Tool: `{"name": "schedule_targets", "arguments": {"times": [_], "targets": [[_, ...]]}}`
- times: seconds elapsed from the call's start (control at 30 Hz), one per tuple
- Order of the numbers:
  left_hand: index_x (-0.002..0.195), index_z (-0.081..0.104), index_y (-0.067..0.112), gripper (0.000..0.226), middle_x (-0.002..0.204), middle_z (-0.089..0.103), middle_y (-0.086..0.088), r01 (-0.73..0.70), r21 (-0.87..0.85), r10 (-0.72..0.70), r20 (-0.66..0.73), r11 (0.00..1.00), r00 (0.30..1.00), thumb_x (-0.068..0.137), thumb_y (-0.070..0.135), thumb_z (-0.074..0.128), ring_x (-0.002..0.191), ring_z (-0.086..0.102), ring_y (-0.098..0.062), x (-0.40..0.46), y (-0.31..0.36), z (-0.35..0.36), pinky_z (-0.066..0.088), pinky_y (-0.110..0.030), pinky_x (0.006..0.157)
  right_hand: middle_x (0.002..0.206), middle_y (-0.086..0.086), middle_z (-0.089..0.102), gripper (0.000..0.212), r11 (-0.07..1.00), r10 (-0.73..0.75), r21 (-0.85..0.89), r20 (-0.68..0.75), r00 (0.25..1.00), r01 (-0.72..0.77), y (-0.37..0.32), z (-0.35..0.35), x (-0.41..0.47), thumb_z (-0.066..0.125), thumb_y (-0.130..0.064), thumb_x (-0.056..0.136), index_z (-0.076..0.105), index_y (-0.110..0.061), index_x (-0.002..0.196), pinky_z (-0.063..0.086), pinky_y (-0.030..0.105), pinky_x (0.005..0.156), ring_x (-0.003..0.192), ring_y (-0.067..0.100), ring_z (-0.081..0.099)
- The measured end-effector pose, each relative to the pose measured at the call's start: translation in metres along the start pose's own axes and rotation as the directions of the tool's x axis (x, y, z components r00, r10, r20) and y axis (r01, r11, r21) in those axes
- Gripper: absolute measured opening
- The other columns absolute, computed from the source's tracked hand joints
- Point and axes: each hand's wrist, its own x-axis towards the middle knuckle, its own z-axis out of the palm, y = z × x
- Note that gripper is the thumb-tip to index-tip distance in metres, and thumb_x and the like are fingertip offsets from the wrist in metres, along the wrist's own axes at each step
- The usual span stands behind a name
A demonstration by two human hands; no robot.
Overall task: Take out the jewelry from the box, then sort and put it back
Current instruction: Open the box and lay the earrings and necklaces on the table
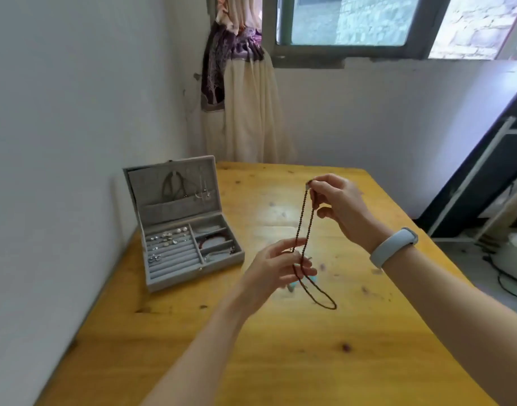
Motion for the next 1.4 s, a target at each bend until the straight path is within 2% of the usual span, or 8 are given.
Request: {"name": "schedule_targets", "arguments": {"times": [0.13,0.3,0.43,0.57,0.8,0.93,1.13,1.4], "targets": [[0.111,0.055,0.012,0.024,0.076,0.06,-0.003,0.191,-0.045,-0.193,-0.042,0.981,0.98,0.088,0.006,0.053,0.072,0.066,-0.018,0.013,-0.052,0.046,0.053,-0.037,0.078,0.067,0.004,0.049,0.012,0.985,0.16,-0.047,-0.08,0.984,-0.164,0.056,-0.055,-0.012,0.047,-0.008,0.091,0.057,-0.008,0.083,0.035,0.018,0.042,0.054,0.015,0.046],[0.123,0.047,0.016,0.037,0.084,0.055,-0.002,0.263,0.278,-0.228,-0.153,0.924,0.962,0.088,0.007,0.053,0.067,0.061,-0.011,0.033,-0.085,0.073,0.051,-0.024,0.068,0.07,0.004,0.053,0.015,0.936,0.295,-0.18,-0.074,0.953,-0.304,0.12,-0.087,0.003,0.047,-0.012,0.092,0.055,-0.013,0.079,0.036,0.021,0.047,0.055,0.014,0.048],[0.133,0.042,0.016,0.047,0.089,0.065,-0.005,0.088,0.789,0.113,-0.195,0.608,0.974,0.087,0.012,0.053,0.078,0.06,-0.018,0.056,-0.103,0.066,0.049,-0.03,0.076,0.069,0.003,0.055,0.013,0.902,0.271,-0.327,-0.078,0.959,-0.281,0.157,-0.084,0.036,0.045,-0.011,0.091,0.056,-0.011,0.084,0.037,0.019,0.045,0.056,0.015,0.048],[0.132,0.044,0.012,0.049,0.11,0.059,-0.01,-0.001,0.962,0.253,-0.07,0.272,0.965,0.086,0.02,0.057,0.102,0.053,-0.025,0.068,-0.113,0.054,0.044,-0.039,0.092,0.083,0.008,0.065,0.018,0.82,0.157,-0.552,-0.036,0.987,-0.15,0.178,-0.077,0.068,0.047,-0.013,0.09,0.064,-0.009,0.093,0.043,0.027,0.063,0.069,0.016,0.055],[0.117,0.059,0.01,0.043,0.127,0.051,-0.016,-0.141,0.99,0.329,0.125,0.027,0.936,0.078,0.026,0.066,0.102,0.055,-0.029,0.06,-0.116,0.041,0.05,-0.036,0.082,0.122,0.01,0.058,0.032,0.682,-0.016,-0.731,0.012,1.0,0.02,0.197,-0.081,0.064,0.043,-0.008,0.091,0.056,-0.009,0.12,0.04,0.031,0.093,0.113,0.024,0.051],[0.113,0.06,0.013,0.038,0.124,0.051,-0.017,-0.152,0.988,0.287,0.153,-0.028,0.946,0.082,0.034,0.053,0.1,0.053,-0.028,0.047,-0.119,0.037,0.05,-0.036,0.084,0.135,0.005,0.048,0.038,0.602,-0.108,-0.761,0.224,0.969,0.243,0.203,-0.083,0.037,0.042,-0.013,0.092,0.049,-0.017,0.129,0.035,0.043,0.103,0.124,0.021,0.044],[0.113,0.06,0.023,0.041,0.127,0.053,-0.009,-0.293,0.944,0.205,0.32,-0.153,0.925,0.084,0.043,0.039,0.121,0.044,-0.028,0.045,-0.125,0.039,0.038,-0.038,0.094,0.154,-0.006,0.012,0.049,0.385,0.153,-0.87,0.39,0.908,0.308,0.204,-0.088,0.033,0.028,-0.02,0.095,0.02,-0.026,0.143,-0.001,0.042,0.116,0.142,0.009,0.005],[0.131,0.047,0.02,0.049,0.143,0.039,-0.008,-0.442,0.885,0.067,0.454,-0.145,0.888,0.09,0.043,0.033,0.136,0.029,-0.025,0.033,-0.126,0.029,0.016,-0.045,0.111,0.155,-0.004,0.003,0.049,0.29,0.252,-0.928,0.311,0.916,0.235,0.202,-0.082,0.059,0.022,-0.027,0.098,0.01,-0.022,0.145,-0.008,0.055,0.112,0.142,0.012,0.001]]}}
